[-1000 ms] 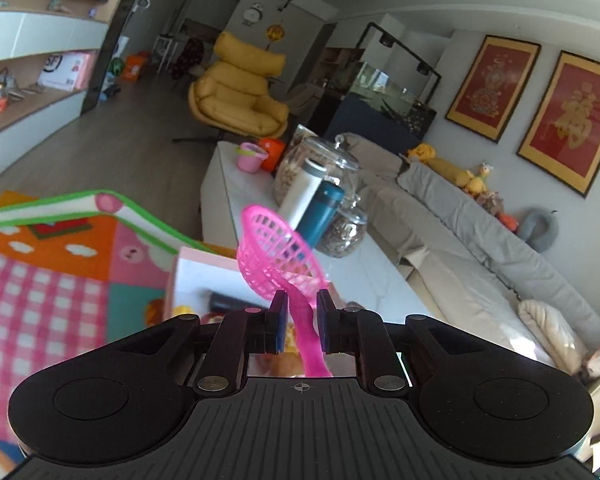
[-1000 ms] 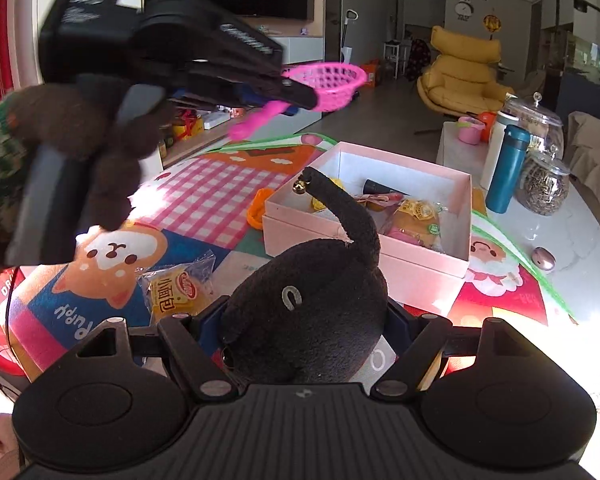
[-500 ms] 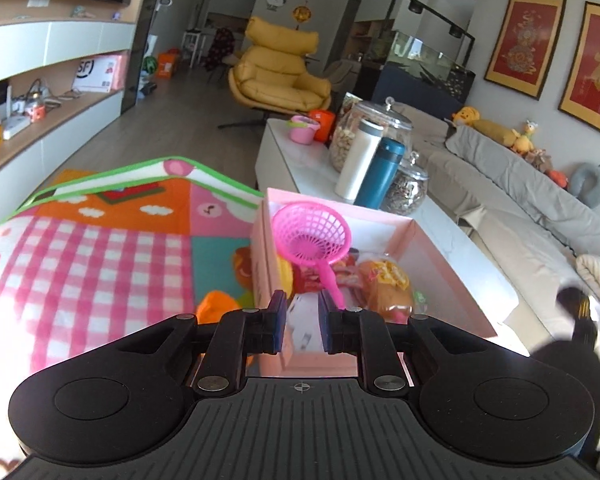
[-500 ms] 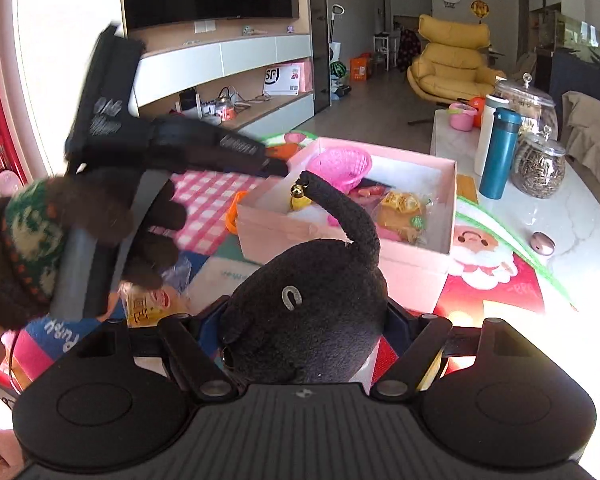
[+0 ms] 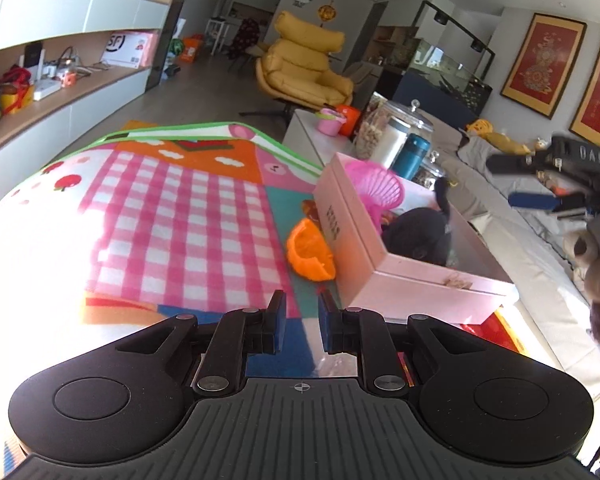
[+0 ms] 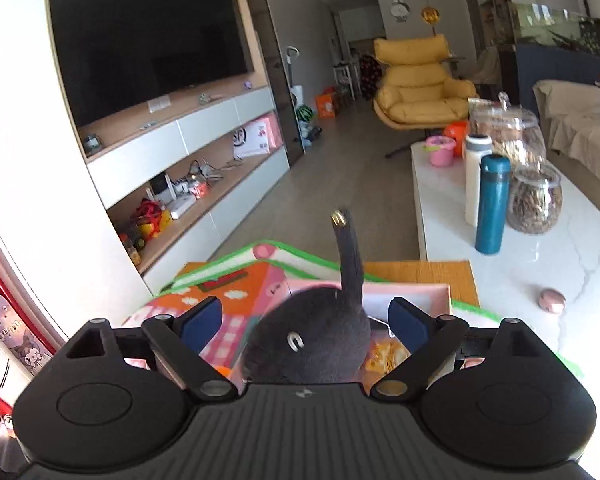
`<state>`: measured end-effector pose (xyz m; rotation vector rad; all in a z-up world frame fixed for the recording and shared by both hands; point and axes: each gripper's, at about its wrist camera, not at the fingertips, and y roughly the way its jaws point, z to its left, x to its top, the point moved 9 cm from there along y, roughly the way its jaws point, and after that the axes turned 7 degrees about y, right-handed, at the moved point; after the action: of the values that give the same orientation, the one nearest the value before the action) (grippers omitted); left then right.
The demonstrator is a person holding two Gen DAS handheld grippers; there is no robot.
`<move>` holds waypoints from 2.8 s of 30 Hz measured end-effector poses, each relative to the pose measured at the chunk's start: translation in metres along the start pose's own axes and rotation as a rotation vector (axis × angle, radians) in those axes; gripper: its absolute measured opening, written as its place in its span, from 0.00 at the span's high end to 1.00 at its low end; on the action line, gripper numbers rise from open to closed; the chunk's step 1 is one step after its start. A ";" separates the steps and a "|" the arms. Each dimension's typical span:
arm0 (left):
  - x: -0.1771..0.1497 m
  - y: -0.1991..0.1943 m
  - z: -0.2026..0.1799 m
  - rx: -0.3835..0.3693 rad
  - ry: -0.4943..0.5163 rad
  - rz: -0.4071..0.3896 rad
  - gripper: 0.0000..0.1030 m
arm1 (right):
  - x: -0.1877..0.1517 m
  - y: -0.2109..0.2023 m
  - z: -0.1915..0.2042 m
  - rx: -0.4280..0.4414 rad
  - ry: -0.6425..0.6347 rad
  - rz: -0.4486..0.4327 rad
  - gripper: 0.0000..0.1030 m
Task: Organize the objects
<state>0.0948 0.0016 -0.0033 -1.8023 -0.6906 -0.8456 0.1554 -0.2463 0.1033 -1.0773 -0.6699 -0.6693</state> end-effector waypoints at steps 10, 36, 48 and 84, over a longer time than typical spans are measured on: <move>-0.018 0.011 0.016 -0.013 -0.052 0.032 0.82 | -0.136 -0.001 0.015 -0.037 -0.154 0.112 0.00; 0.039 0.129 0.001 -0.018 0.122 0.136 0.83 | -0.165 0.021 0.014 0.004 -0.048 0.126 0.00; 0.012 0.062 0.019 0.070 0.180 0.184 0.86 | -0.165 0.022 0.014 0.000 -0.049 0.126 0.00; -0.046 -0.027 0.049 0.090 0.060 -0.003 0.82 | -0.193 -0.012 0.106 0.158 -0.388 0.265 0.00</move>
<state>0.0585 0.0531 -0.0392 -1.6891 -0.6821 -0.8535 0.0085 -0.1208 -0.0032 -1.1331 -0.8770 -0.1738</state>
